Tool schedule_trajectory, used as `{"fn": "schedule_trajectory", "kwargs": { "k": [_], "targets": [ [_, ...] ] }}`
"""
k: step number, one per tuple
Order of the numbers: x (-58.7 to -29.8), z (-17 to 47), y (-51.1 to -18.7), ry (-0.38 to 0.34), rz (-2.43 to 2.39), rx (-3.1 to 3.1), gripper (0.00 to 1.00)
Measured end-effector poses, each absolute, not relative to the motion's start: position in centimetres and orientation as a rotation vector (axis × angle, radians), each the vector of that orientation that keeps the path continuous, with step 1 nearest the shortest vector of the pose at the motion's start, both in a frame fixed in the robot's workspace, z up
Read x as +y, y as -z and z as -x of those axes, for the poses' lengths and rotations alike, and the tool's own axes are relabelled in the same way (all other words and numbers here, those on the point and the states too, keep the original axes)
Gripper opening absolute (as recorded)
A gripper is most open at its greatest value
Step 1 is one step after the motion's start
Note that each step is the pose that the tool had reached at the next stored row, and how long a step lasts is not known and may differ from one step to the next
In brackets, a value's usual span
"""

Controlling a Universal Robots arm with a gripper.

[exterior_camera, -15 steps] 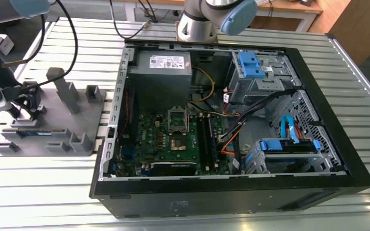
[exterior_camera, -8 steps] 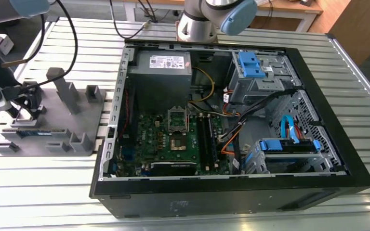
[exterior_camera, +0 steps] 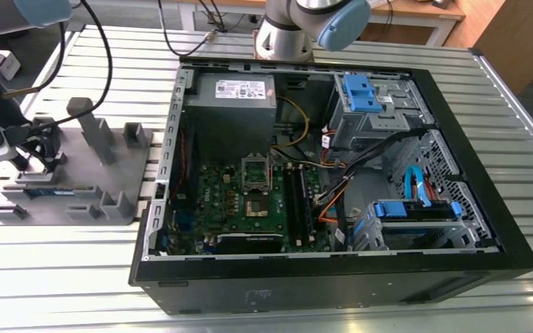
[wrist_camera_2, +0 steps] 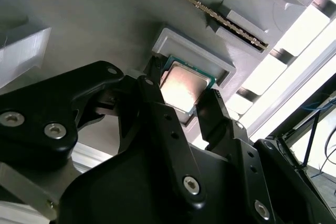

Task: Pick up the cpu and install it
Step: 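Pick up the cpu and move it towards the insertion slot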

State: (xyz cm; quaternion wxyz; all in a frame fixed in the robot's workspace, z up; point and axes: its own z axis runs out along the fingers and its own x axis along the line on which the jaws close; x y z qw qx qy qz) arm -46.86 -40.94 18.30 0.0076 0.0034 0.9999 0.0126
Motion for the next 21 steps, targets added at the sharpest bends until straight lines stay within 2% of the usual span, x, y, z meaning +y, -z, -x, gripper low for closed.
{"fn": "schedule_trajectory", "kwargs": {
  "k": [9, 10, 11, 21],
  "targets": [
    [-40.94, 46.86, -18.25, -0.040, -0.011, 3.126, 0.54],
    [-40.94, 46.86, -18.25, -0.040, -0.011, 3.126, 0.53],
    [-40.94, 46.86, -18.25, -0.039, -0.011, 3.126, 0.47],
    [-40.93, 46.85, -18.33, -0.040, -0.011, 3.126, 0.47]
  ]
}}
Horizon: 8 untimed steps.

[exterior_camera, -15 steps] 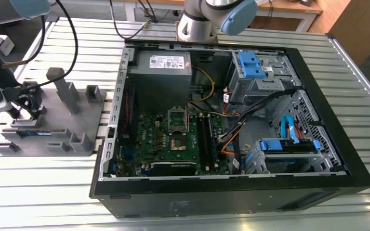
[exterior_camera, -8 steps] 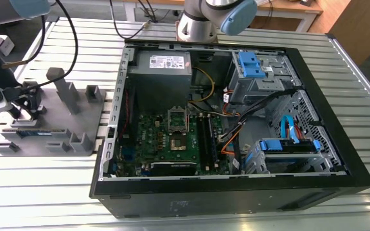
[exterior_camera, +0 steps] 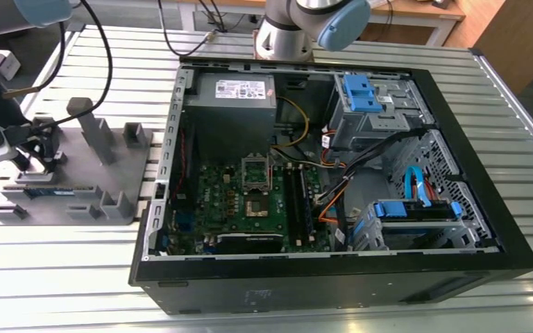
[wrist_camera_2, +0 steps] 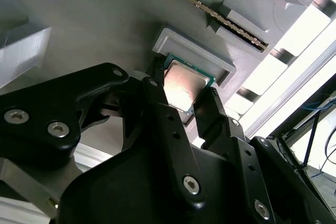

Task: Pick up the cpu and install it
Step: 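Pick up the cpu and move it towards the insertion slot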

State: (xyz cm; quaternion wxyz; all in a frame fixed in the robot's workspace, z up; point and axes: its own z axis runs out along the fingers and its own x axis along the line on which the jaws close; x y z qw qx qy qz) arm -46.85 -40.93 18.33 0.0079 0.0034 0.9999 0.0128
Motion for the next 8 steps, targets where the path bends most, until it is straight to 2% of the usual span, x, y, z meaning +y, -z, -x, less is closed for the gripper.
{"fn": "schedule_trajectory", "kwargs": {
  "k": [8],
  "targets": [
    [-40.94, 46.86, -18.93, -0.040, -0.011, 3.126, 0.47]
  ]
}}
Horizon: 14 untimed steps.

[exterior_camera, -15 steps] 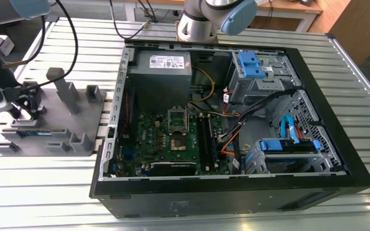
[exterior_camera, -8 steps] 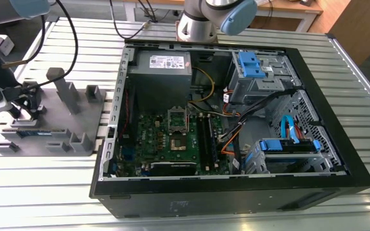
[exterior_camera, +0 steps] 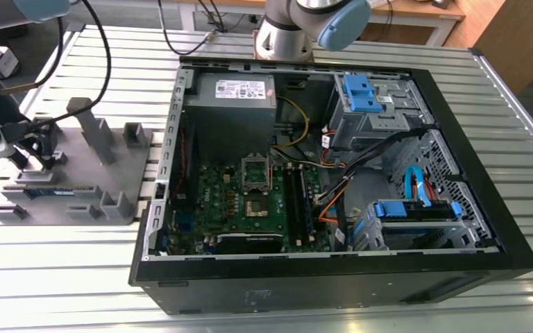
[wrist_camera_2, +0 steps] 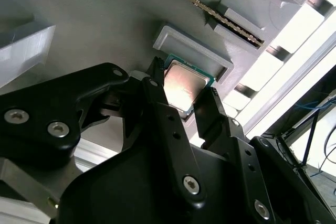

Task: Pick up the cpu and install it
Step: 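Pick up the cpu and move it towards the insertion slot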

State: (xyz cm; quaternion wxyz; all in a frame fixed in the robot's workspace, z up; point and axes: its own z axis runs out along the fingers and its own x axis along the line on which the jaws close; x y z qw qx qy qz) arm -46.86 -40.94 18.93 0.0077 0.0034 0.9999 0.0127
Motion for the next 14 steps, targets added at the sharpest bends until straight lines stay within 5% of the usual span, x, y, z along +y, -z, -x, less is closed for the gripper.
{"fn": "schedule_trajectory", "kwargs": {
  "k": [14],
  "targets": [
    [-40.94, 46.86, -19.51, -0.040, -0.011, 3.126, 0.47]
  ]
}}
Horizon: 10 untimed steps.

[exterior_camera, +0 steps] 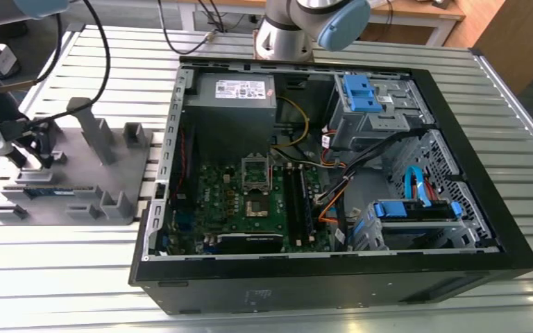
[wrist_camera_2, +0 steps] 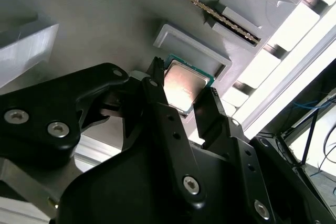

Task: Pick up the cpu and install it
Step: 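Pick up the cpu and move it towards the insertion slot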

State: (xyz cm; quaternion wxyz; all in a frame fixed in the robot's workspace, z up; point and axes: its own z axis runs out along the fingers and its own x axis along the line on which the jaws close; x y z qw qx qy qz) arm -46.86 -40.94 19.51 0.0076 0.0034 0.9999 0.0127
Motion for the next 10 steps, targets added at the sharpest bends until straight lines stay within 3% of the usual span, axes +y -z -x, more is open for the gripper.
{"fn": "schedule_trajectory", "kwargs": {
  "k": [10],
  "targets": [
    [-40.9, 46.9, -21.8, -0.040, -0.011, 3.126, 0.47]
  ]
}}
